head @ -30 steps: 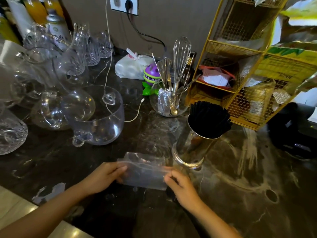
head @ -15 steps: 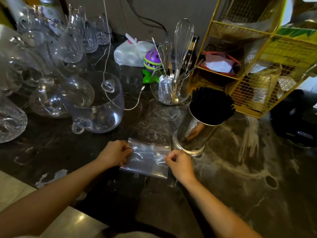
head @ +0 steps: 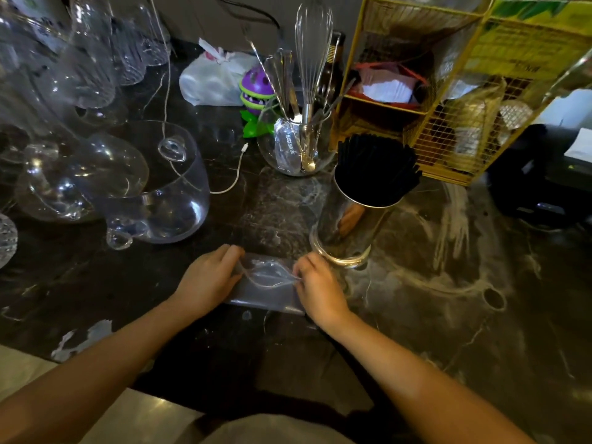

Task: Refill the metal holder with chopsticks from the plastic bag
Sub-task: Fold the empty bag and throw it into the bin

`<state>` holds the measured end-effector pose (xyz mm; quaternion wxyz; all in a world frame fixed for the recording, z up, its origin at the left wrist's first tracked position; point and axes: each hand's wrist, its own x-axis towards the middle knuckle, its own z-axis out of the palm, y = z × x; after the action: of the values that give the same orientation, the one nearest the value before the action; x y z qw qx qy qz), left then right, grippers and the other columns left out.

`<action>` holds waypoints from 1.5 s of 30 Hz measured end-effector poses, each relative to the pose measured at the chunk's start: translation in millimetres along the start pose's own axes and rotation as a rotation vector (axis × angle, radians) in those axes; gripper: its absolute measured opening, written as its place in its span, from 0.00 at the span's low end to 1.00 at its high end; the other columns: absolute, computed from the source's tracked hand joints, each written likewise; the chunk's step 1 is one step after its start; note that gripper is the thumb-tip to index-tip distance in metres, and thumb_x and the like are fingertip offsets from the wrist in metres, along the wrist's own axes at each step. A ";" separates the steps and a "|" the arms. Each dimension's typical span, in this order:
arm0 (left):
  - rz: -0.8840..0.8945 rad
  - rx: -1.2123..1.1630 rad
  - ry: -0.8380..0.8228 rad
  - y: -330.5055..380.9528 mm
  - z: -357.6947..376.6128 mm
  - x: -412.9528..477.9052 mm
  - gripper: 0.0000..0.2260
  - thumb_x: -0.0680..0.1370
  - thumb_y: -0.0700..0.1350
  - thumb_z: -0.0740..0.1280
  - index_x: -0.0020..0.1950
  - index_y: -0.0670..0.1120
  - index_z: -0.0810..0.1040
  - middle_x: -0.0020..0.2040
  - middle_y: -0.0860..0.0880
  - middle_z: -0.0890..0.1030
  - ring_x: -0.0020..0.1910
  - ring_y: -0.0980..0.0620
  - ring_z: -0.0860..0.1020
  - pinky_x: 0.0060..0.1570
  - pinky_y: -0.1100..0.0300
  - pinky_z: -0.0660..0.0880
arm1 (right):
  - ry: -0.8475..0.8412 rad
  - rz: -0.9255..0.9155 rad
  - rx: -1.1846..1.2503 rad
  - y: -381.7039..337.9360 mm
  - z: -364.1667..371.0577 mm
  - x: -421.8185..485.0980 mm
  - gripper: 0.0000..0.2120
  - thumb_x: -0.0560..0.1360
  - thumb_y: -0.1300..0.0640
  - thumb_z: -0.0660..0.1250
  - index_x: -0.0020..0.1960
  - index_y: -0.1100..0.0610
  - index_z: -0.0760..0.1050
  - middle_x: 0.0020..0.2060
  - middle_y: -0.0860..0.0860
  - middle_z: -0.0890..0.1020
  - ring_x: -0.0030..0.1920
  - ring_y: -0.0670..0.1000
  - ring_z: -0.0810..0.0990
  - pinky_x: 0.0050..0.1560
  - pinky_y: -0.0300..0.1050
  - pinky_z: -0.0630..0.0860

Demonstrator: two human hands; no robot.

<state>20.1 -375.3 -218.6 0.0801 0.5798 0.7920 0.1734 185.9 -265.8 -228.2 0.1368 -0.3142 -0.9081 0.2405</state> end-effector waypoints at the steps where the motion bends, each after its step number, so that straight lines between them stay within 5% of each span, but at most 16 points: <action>1: -0.010 -0.005 -0.010 0.5 0.0 0.1 0.14 0.70 0.38 0.67 0.54 0.40 0.71 0.49 0.38 0.79 0.42 0.40 0.79 0.40 0.50 0.74 | -0.012 -0.004 0.001 0.4 0.3 -0.9 0.07 0.70 0.70 0.61 0.47 0.62 0.72 0.47 0.58 0.75 0.47 0.56 0.73 0.46 0.42 0.67; 4: 0.028 -0.028 -0.032 0.5 -0.1 -2.4 0.13 0.72 0.40 0.64 0.56 0.41 0.69 0.49 0.40 0.78 0.45 0.41 0.78 0.43 0.49 0.75 | 0.010 0.044 0.024 -1.2 -0.4 -2.4 0.07 0.72 0.68 0.60 0.49 0.62 0.68 0.49 0.59 0.73 0.46 0.56 0.73 0.47 0.50 0.71; 8: 0.183 0.129 -0.101 -5.7 1.3 -1.8 0.10 0.70 0.45 0.57 0.46 0.43 0.74 0.49 0.41 0.81 0.41 0.43 0.81 0.38 0.51 0.80 | 0.073 0.031 -0.017 -0.2 3.7 -1.1 0.09 0.67 0.70 0.66 0.46 0.64 0.72 0.49 0.61 0.75 0.44 0.59 0.77 0.43 0.51 0.77; 12: 0.238 0.199 -0.262 -7.6 -0.4 1.1 0.12 0.71 0.47 0.58 0.46 0.46 0.79 0.50 0.44 0.83 0.46 0.45 0.82 0.43 0.51 0.80 | 0.073 -0.008 -0.005 0.7 -1.9 -0.1 0.13 0.74 0.58 0.58 0.57 0.61 0.72 0.55 0.55 0.71 0.57 0.54 0.69 0.58 0.49 0.67; 15: 0.281 0.253 -0.344 -7.2 -6.0 2.8 0.16 0.70 0.55 0.58 0.50 0.49 0.78 0.51 0.46 0.83 0.47 0.48 0.82 0.45 0.53 0.80 | -0.027 -0.090 -0.097 1.7 -1.9 -3.7 0.15 0.74 0.56 0.54 0.52 0.62 0.74 0.53 0.57 0.74 0.54 0.55 0.68 0.53 0.47 0.65; 18: 0.324 0.332 -0.401 -4.4 -11.5 3.9 0.22 0.66 0.62 0.58 0.52 0.51 0.77 0.52 0.48 0.83 0.47 0.50 0.82 0.44 0.54 0.79 | -0.062 -0.134 -0.224 2.4 1.6 -10.1 0.12 0.69 0.56 0.58 0.37 0.58 0.79 0.46 0.55 0.81 0.49 0.53 0.67 0.45 0.44 0.65; 23: 0.424 0.448 -0.368 2.5 -9.9 2.9 0.19 0.61 0.54 0.65 0.49 0.48 0.78 0.47 0.47 0.84 0.43 0.50 0.83 0.39 0.58 0.79 | -0.099 -0.205 -0.422 10.8 0.2 -21.9 0.20 0.69 0.43 0.56 0.43 0.56 0.80 0.65 0.57 0.74 0.65 0.55 0.62 0.63 0.50 0.59; 26: 0.445 0.450 -0.348 4.4 -5.9 3.3 0.23 0.54 0.48 0.76 0.47 0.46 0.79 0.45 0.47 0.84 0.42 0.50 0.83 0.38 0.58 0.80 | -0.110 -0.288 -0.464 14.0 -0.9 -25.7 0.19 0.66 0.45 0.58 0.44 0.56 0.80 0.59 0.55 0.79 0.62 0.54 0.67 0.60 0.49 0.64; 29: 0.432 0.410 -0.287 4.4 -4.5 6.3 0.18 0.56 0.45 0.77 0.43 0.47 0.80 0.43 0.48 0.84 0.40 0.50 0.82 0.38 0.57 0.79 | 0.067 -0.385 -0.404 16.6 3.2 -24.3 0.09 0.69 0.56 0.61 0.43 0.57 0.79 0.51 0.55 0.82 0.55 0.55 0.76 0.52 0.46 0.72; 32: 0.408 0.333 -0.270 3.4 -5.5 8.5 0.08 0.66 0.48 0.66 0.42 0.49 0.80 0.43 0.48 0.82 0.39 0.50 0.81 0.37 0.57 0.79 | 0.189 -0.438 -0.388 16.3 3.2 -20.5 0.05 0.71 0.60 0.62 0.39 0.57 0.77 0.47 0.55 0.82 0.52 0.54 0.75 0.47 0.45 0.71; 35: 0.404 0.359 -0.290 -1.3 -7.5 10.2 0.12 0.68 0.51 0.58 0.42 0.53 0.81 0.40 0.51 0.81 0.39 0.51 0.80 0.33 0.60 0.76 | 0.211 -0.464 -0.372 18.7 5.5 -20.1 0.05 0.71 0.60 0.63 0.39 0.55 0.76 0.39 0.51 0.82 0.43 0.51 0.77 0.43 0.43 0.66; 39: 0.275 0.107 -0.401 -5.3 -11.8 13.9 0.16 0.71 0.54 0.56 0.47 0.51 0.80 0.45 0.48 0.85 0.44 0.48 0.82 0.45 0.54 0.79 | 0.064 -0.339 -0.089 20.9 3.3 -15.6 0.04 0.70 0.56 0.63 0.44 0.53 0.74 0.35 0.51 0.83 0.39 0.49 0.78 0.43 0.41 0.66; 45: 0.016 -0.176 -0.375 -4.2 -19.7 16.5 0.06 0.74 0.44 0.64 0.49 0.47 0.72 0.41 0.46 0.82 0.39 0.49 0.80 0.43 0.53 0.77 | -0.188 0.084 0.237 5.4 -13.2 -0.4 0.06 0.75 0.56 0.61 0.49 0.59 0.70 0.40 0.57 0.80 0.40 0.55 0.79 0.40 0.49 0.74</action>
<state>4.7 -364.5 -200.6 0.2754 0.5989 0.7404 0.1316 194.2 -257.7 -219.9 0.0774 -0.3095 -0.8683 0.3799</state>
